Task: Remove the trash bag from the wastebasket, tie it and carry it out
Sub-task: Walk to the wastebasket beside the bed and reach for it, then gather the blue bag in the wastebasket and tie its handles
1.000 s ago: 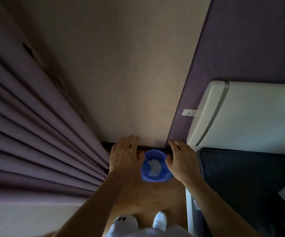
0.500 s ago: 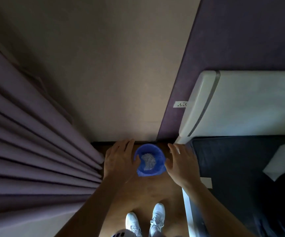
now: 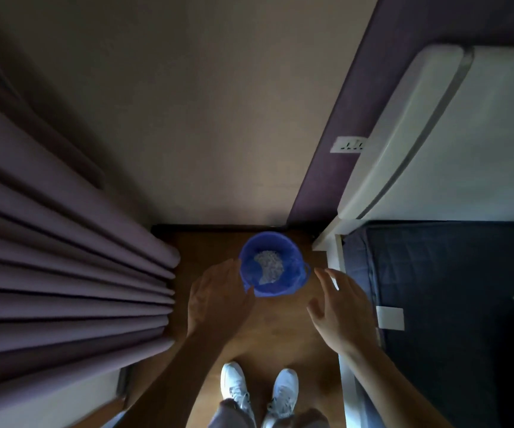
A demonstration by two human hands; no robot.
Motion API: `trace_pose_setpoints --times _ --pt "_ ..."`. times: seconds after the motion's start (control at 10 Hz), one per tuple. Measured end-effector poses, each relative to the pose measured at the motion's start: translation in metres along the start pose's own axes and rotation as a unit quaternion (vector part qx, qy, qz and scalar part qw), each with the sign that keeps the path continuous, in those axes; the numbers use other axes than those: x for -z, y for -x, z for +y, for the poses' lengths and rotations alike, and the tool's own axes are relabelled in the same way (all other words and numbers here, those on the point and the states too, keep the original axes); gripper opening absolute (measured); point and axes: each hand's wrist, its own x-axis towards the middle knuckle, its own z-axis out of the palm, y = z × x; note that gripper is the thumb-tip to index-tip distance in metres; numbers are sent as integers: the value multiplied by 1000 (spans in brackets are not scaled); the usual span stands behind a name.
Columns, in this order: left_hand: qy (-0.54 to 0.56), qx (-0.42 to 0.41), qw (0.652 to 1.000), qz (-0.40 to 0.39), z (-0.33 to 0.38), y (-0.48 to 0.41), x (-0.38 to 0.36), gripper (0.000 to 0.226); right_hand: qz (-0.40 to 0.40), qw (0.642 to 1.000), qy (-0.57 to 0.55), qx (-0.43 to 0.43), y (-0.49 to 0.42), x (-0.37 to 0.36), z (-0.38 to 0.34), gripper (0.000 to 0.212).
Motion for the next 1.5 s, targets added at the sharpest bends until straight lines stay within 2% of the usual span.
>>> trace_pose_setpoints --times 0.1,0.2,0.3,0.5,0.6,0.7,0.8,0.9,1.0,1.2,1.3,1.4,1.5 --pt "-8 27 998 -52 -23 16 -70 33 0 1000 -14 -6 -15 -62 31 61" --pt "-15 63 987 -149 -51 26 -151 44 15 999 -41 -11 -31 -130 63 56" --pt "-36 102 977 -183 -86 27 -243 64 23 998 -66 -12 -52 -206 99 50" --pt "-40 98 982 -158 -134 14 -369 69 42 998 -55 -16 -99 -343 172 31" --pt "-23 114 985 -131 -159 -1 -421 61 55 998 -18 -20 -127 -389 200 49" --pt "-28 140 985 -98 -177 -16 -455 57 70 997 -25 -6 -149 -415 215 57" --pt "73 197 971 -115 -192 -19 -475 60 72 996 -40 32 -162 -431 223 44" --pt "129 206 961 -128 -193 -12 -477 62 43 997 -46 46 -165 -438 224 44" --pt "88 185 973 -105 -191 -5 -472 62 37 999 -24 19 -161 -443 229 46" --pt "98 215 970 -57 -199 -7 -479 20 32 999 9 -2 -159 -453 233 42" --pt "126 241 962 -39 -201 -8 -477 10 42 998 38 -5 -159 -457 235 41" --pt "139 254 957 6 -197 -7 -476 11 64 997 41 22 -157 -458 235 36" --pt "184 303 934 37 -197 -10 -477 10 98 992 45 63 -156 -456 228 31"
